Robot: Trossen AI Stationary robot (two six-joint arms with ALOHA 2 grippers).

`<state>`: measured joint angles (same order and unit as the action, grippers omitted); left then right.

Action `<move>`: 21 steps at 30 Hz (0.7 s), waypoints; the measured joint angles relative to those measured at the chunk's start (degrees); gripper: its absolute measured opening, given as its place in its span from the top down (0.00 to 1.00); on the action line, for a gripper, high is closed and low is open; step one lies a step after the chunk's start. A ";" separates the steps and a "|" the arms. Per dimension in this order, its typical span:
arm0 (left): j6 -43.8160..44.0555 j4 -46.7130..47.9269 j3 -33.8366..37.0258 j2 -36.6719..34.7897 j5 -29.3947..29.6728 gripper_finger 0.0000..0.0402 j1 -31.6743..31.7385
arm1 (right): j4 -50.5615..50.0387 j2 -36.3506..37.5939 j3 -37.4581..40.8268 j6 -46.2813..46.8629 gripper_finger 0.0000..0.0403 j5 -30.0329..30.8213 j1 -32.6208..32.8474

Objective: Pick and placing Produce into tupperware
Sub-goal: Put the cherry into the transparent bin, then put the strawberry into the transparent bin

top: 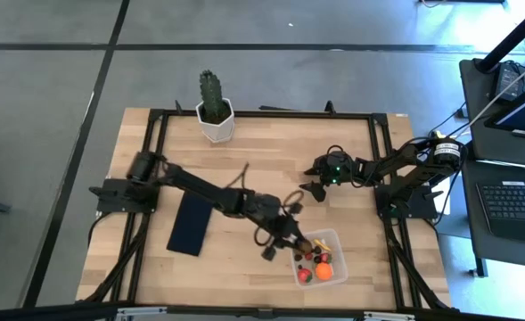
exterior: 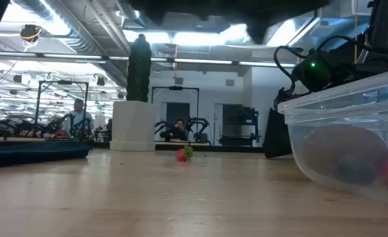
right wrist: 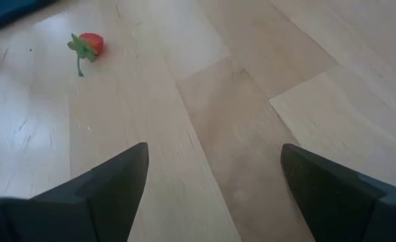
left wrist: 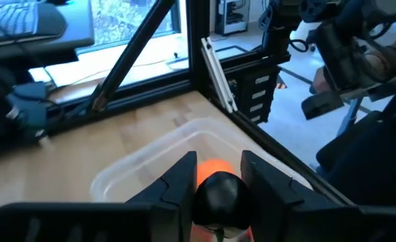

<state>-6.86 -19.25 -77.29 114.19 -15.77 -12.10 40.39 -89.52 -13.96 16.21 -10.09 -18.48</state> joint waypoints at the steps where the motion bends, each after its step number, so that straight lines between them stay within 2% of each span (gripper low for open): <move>1: -0.34 0.00 -2.01 1.87 0.00 0.76 -0.34 | 0.01 0.00 0.00 0.15 0.16 0.00 0.01; 5: -1.20 -0.95 -8.10 9.23 -0.17 0.75 -1.26 | -0.04 0.00 -0.02 -0.15 0.16 0.00 0.00; 10: 0.35 -7.33 -11.09 15.69 -1.88 0.77 -1.45 | -0.51 0.04 -0.06 0.11 0.16 -0.02 0.02; 16: 2.87 -10.67 -11.13 18.60 -1.81 0.73 -1.26 | -1.19 0.11 -0.13 0.13 0.16 -0.04 0.01; 21: 2.76 -9.80 -11.13 18.73 -0.87 0.70 -1.28 | -1.30 0.11 -0.13 0.15 0.16 -0.04 0.00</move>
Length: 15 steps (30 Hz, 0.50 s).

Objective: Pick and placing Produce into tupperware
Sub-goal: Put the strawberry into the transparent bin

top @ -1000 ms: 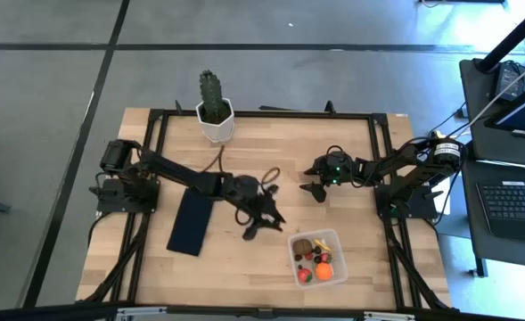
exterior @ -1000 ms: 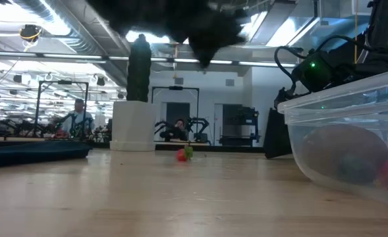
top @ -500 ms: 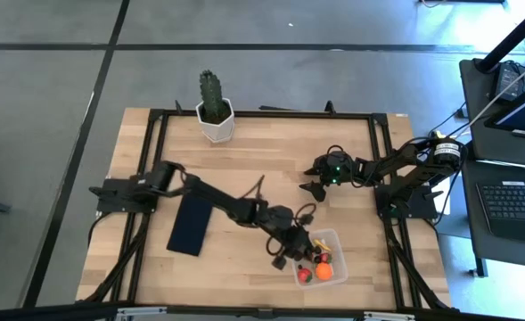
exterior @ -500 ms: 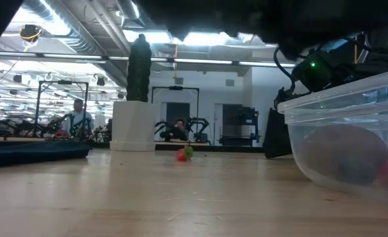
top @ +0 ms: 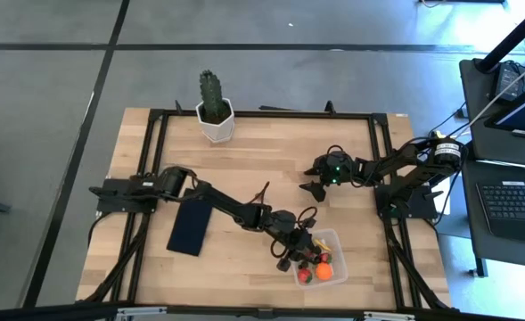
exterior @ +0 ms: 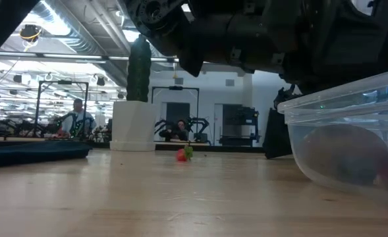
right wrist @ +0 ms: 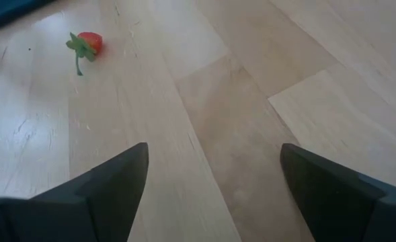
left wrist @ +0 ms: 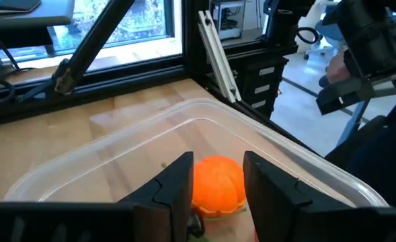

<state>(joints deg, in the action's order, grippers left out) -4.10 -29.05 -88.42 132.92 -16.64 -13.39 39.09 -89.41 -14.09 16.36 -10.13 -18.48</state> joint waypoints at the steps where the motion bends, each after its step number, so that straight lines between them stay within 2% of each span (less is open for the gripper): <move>1: -0.01 -0.16 0.00 0.00 0.00 0.70 0.00 | -0.02 0.00 0.00 0.00 0.16 0.00 0.00; 9: 1.01 0.94 0.06 -0.58 1.11 0.74 0.90 | -0.17 0.00 0.00 0.09 0.16 0.00 0.00; 12: 0.14 7.06 0.16 -4.96 -0.39 0.75 2.26 | -0.26 0.00 0.00 0.09 0.16 -0.32 0.00; 15: -1.79 18.04 -0.07 -11.84 -0.03 0.77 4.35 | -0.26 0.00 0.00 0.49 0.16 -0.82 -0.02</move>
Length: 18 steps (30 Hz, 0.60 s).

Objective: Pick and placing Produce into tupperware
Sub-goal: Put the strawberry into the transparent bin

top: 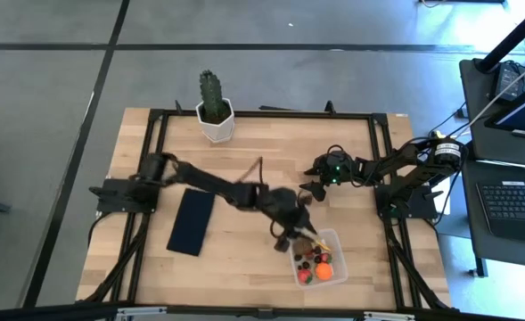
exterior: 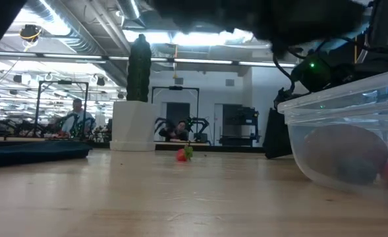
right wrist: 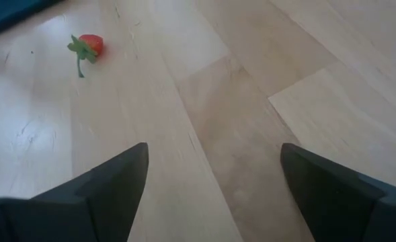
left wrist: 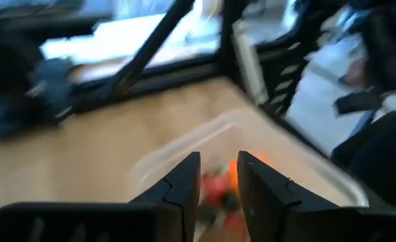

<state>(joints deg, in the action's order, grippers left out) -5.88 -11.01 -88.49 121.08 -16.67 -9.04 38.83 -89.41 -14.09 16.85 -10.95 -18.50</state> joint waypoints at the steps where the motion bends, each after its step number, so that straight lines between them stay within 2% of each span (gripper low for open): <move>1: -0.42 4.36 0.00 -2.18 0.85 0.78 0.67 | 0.00 0.00 0.00 0.43 0.16 -0.10 0.00; 6: -2.94 23.02 0.04 -12.26 6.55 0.81 3.62 | 0.00 0.00 0.02 0.85 0.16 -0.31 0.00; 10: -3.77 35.70 0.46 -18.78 15.37 0.83 5.66 | 0.04 -0.02 0.04 0.85 0.16 -0.40 0.00; 13: -3.18 40.05 3.51 -23.03 19.71 0.84 7.61 | 0.31 -0.02 0.07 1.00 0.16 -0.51 0.00; 18: -0.65 39.97 13.04 -29.20 18.29 0.84 10.80 | 0.63 -0.04 0.11 1.06 0.16 -0.55 0.00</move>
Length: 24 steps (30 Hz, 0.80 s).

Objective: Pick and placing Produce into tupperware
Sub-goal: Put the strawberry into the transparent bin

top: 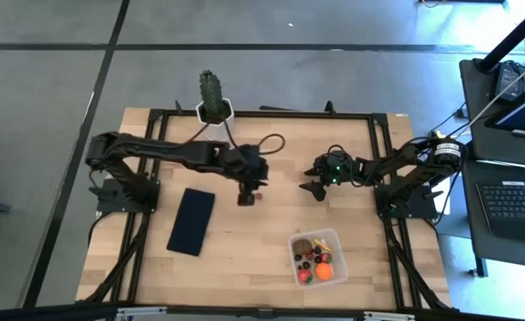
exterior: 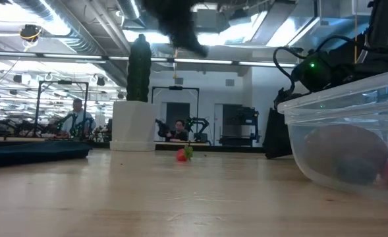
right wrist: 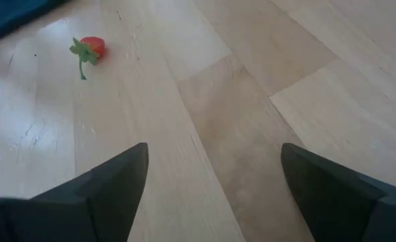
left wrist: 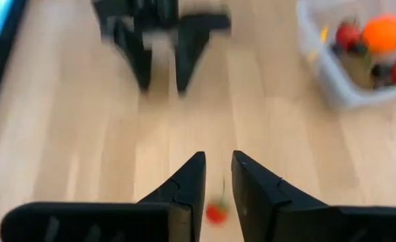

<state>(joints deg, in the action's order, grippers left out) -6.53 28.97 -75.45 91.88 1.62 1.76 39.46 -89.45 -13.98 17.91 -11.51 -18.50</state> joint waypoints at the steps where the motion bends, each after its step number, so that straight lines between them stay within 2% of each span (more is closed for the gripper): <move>1: 0.49 -0.19 2.21 -0.83 -0.23 0.83 0.62 | 0.11 -0.02 0.02 -0.06 0.16 -0.05 0.00; 6: 3.46 -4.56 12.44 -3.79 -0.80 0.71 3.01 | 0.53 -0.04 0.05 -0.16 0.16 -0.15 0.02; 9: 4.68 -7.88 16.92 -3.87 -3.11 0.60 3.62 | 0.81 -0.09 0.07 -0.17 0.16 -0.22 0.02; 17: 6.10 -18.39 26.34 -2.47 -2.39 0.30 4.70 | 1.10 -0.11 0.07 -0.22 0.16 -0.37 0.07; 20: 6.55 -18.07 27.86 -2.41 -2.15 0.24 4.66 | 1.10 -0.11 0.07 -0.34 0.16 -0.35 0.06; 24: 6.49 -19.54 28.15 -2.41 -1.98 0.22 3.65 | 1.16 -0.11 0.07 -0.59 0.16 -0.33 0.07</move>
<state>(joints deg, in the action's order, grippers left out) -0.04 9.43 -47.30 89.47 -0.36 5.41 40.62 -89.56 -13.91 17.33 -11.84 -18.44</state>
